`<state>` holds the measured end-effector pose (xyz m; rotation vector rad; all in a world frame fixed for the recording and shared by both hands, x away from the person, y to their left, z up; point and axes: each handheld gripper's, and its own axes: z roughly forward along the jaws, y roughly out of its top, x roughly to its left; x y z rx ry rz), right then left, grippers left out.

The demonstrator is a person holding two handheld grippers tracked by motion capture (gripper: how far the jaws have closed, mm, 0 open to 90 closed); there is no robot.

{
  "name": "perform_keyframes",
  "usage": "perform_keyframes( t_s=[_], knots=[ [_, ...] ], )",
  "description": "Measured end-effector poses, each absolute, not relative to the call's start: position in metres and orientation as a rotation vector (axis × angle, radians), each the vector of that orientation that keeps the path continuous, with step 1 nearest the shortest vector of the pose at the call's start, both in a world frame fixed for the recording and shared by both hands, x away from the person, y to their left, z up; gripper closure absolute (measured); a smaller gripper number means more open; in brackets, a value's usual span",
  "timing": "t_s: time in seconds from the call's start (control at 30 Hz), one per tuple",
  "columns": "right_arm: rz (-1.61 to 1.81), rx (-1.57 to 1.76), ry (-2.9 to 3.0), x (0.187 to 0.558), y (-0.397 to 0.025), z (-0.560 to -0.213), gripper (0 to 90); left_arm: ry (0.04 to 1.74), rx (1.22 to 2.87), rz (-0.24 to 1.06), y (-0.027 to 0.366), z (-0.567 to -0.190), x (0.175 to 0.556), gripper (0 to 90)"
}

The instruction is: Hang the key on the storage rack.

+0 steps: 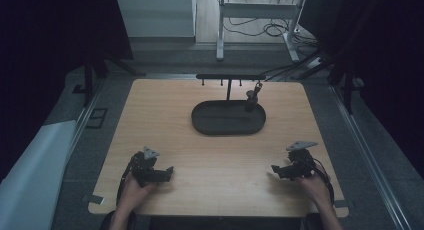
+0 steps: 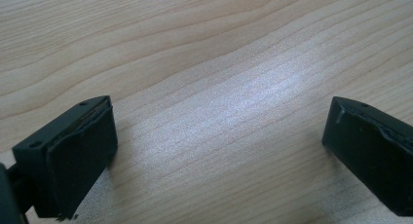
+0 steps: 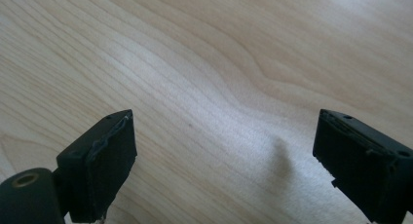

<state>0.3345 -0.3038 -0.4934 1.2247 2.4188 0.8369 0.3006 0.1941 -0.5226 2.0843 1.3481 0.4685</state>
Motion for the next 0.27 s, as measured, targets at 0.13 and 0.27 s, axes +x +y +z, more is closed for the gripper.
perform_keyframes(
  t_s=[0.13, 0.27],
  knots=[
    [0.834, 1.235, 2.407, 0.332, -0.305, -0.502, 8.4, 1.348, 2.084, 0.468, 0.194, -0.523, 0.301, 0.0],
    [0.819, 1.238, 2.413, 0.331, -0.306, -0.507, 8.0, 1.347, 2.085, 0.47, 0.194, -0.523, 0.3, 0.0]
  ],
)
